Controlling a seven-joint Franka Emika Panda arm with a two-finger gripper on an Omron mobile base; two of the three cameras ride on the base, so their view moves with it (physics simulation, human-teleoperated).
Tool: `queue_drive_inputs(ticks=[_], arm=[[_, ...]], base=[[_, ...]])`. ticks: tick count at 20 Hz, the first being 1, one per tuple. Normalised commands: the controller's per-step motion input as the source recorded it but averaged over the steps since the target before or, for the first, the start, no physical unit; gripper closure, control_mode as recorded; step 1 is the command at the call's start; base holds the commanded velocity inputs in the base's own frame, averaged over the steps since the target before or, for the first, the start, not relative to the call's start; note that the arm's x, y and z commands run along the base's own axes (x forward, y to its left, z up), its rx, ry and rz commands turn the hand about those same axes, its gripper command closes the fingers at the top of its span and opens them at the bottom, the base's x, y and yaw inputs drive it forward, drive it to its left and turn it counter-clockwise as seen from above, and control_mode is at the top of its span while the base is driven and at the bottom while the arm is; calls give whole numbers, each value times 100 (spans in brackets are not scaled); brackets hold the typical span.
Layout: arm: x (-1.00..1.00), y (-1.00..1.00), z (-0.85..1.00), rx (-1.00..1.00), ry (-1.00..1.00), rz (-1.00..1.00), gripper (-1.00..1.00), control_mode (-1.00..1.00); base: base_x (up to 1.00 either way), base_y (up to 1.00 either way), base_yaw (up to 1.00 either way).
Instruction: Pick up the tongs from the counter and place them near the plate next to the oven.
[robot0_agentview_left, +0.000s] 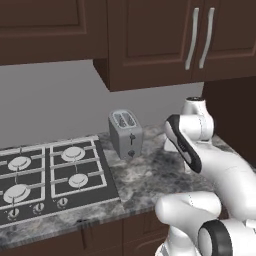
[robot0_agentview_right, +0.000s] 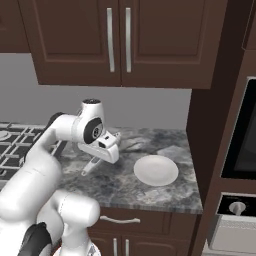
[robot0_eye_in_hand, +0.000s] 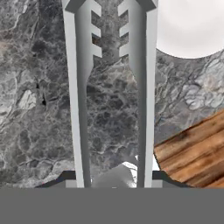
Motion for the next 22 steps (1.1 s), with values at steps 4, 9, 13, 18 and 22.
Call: queue_drive_inputs(ticks=[4,9,13,18,22], arm=[[76,-4,-70,0,-6,8,100,-100],[71,-14,-48,-9,8,4,100,-100],[53,-36,-37,-8,16,0,100,-100],[42,-42,-27,-3,7,0,100,-100],[30,-8,-12,0,-5,0,100,-100]], base=[[0,0,0],[0,0,0],[0,0,0],[0,0,0],[0,0,0]])
